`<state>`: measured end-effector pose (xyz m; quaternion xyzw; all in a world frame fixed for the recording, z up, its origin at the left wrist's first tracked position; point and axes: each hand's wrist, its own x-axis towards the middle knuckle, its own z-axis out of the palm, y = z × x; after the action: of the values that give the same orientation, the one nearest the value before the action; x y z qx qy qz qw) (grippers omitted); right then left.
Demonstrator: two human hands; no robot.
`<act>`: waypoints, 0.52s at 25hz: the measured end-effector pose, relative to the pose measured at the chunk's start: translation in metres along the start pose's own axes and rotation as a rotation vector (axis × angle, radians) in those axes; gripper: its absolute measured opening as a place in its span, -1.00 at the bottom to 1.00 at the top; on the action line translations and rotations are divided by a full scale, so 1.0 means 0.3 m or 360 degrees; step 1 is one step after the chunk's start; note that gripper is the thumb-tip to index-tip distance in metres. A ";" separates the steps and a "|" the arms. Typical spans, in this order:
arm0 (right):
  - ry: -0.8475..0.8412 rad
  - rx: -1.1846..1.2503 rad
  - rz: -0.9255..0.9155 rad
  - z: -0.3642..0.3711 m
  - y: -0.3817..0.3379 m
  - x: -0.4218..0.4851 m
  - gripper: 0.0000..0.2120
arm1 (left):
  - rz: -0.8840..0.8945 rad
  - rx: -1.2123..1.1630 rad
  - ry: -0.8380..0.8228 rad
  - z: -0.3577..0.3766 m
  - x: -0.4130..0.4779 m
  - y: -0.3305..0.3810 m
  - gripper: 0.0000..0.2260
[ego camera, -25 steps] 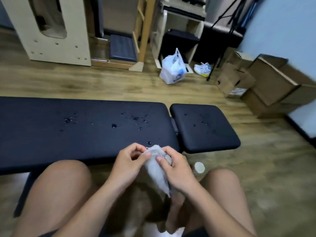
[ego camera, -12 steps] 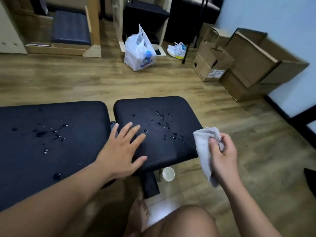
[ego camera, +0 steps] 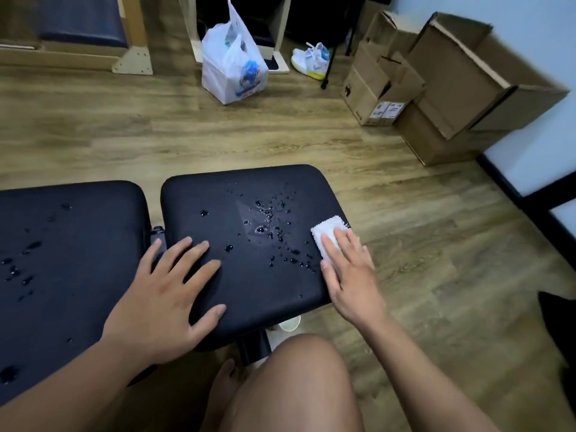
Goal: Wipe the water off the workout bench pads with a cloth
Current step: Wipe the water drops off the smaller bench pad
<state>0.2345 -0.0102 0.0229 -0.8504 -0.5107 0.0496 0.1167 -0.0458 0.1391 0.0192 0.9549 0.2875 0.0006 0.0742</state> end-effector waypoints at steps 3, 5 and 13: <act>-0.0091 0.0036 -0.0064 0.013 0.023 0.131 -0.53 | -0.0003 0.0005 0.0076 0.011 0.003 -0.002 -0.40; -0.0144 -0.0015 -0.0092 0.020 0.023 0.282 -0.55 | 0.0015 0.0011 0.0089 0.017 0.003 0.001 -0.40; -0.0068 0.0107 -0.0100 0.027 0.003 0.479 -0.60 | 0.0039 0.0006 0.0138 0.023 0.005 -0.005 -0.40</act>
<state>0.3017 0.1171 0.0198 -0.8283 -0.5375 0.0813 0.1357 -0.0450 0.1401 0.0122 0.9575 0.2788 0.0423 0.0600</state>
